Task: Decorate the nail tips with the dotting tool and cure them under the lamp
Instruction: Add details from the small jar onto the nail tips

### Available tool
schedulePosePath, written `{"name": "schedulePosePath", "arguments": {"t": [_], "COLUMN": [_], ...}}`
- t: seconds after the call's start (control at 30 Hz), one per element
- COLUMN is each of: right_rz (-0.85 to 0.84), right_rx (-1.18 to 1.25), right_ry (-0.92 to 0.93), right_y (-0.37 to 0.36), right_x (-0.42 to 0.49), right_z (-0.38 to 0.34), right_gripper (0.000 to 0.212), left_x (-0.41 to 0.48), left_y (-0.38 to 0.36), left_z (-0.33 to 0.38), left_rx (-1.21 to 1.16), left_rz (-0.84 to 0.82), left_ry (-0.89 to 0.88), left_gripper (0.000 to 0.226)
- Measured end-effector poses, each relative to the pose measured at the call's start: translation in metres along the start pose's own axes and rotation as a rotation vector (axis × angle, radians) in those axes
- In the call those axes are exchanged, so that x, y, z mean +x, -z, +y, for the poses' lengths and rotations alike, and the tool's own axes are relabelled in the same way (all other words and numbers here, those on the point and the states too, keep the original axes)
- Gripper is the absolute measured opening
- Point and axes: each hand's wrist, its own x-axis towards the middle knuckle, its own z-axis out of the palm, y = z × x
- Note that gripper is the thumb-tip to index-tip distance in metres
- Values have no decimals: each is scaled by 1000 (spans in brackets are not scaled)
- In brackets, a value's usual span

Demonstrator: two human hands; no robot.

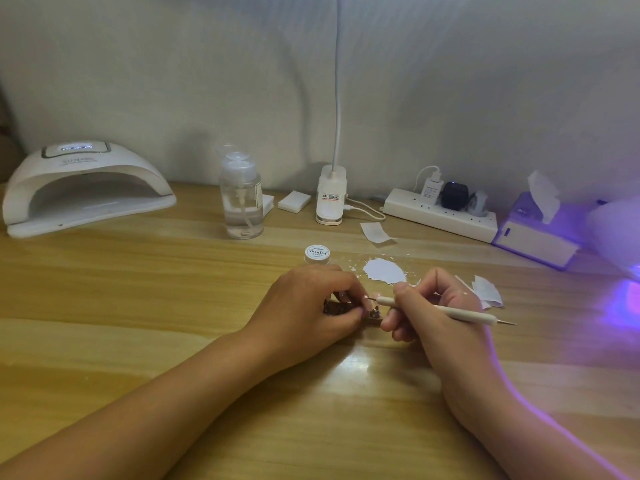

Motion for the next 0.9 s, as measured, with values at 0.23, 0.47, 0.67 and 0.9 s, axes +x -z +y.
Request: {"name": "schedulePosePath", "arguments": {"t": [0.23, 0.47, 0.67, 0.9], "right_rz": [24, 146, 160, 92], "right_rx": [10, 22, -308, -547], "right_ry": [11, 137, 98, 42], "right_y": [0, 7, 24, 25], "right_x": [0, 5, 28, 31], "right_z": [1, 0, 6, 13], "right_gripper": [24, 25, 11, 17], "left_x": [0, 1, 1, 2], "left_y": [0, 0, -2, -2], "left_z": [1, -1, -2, -2], "left_rx": [1, -16, -32, -29], "left_rz": [-8, -4, 4, -4], "left_ry": [13, 0, 3, 1], "left_gripper": [7, 8, 10, 11]}}
